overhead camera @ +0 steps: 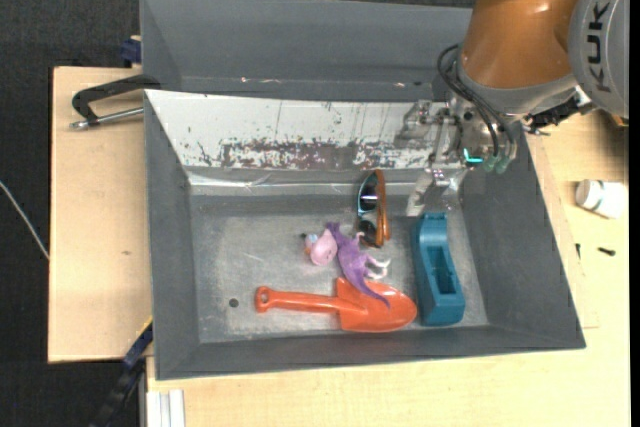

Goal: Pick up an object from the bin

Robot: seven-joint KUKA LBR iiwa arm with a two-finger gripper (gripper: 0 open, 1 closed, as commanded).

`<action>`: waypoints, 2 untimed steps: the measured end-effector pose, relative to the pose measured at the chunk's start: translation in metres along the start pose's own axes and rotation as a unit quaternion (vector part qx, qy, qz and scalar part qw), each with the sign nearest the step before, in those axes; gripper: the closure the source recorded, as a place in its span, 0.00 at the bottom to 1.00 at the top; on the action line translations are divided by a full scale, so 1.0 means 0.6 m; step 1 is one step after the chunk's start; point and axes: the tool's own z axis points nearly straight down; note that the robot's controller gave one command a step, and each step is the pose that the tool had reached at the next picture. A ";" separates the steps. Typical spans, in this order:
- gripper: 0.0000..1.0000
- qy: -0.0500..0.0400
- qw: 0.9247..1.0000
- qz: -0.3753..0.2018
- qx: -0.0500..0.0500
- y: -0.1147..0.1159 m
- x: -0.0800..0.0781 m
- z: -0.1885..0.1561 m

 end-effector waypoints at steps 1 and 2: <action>0.00 -0.004 1.000 0.000 0.000 0.000 -0.002 -0.008; 0.00 -0.007 1.000 0.002 0.000 -0.001 0.010 0.071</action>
Offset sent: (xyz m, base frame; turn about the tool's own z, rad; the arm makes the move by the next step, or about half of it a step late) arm -0.0263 -0.0021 -0.1407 0.0132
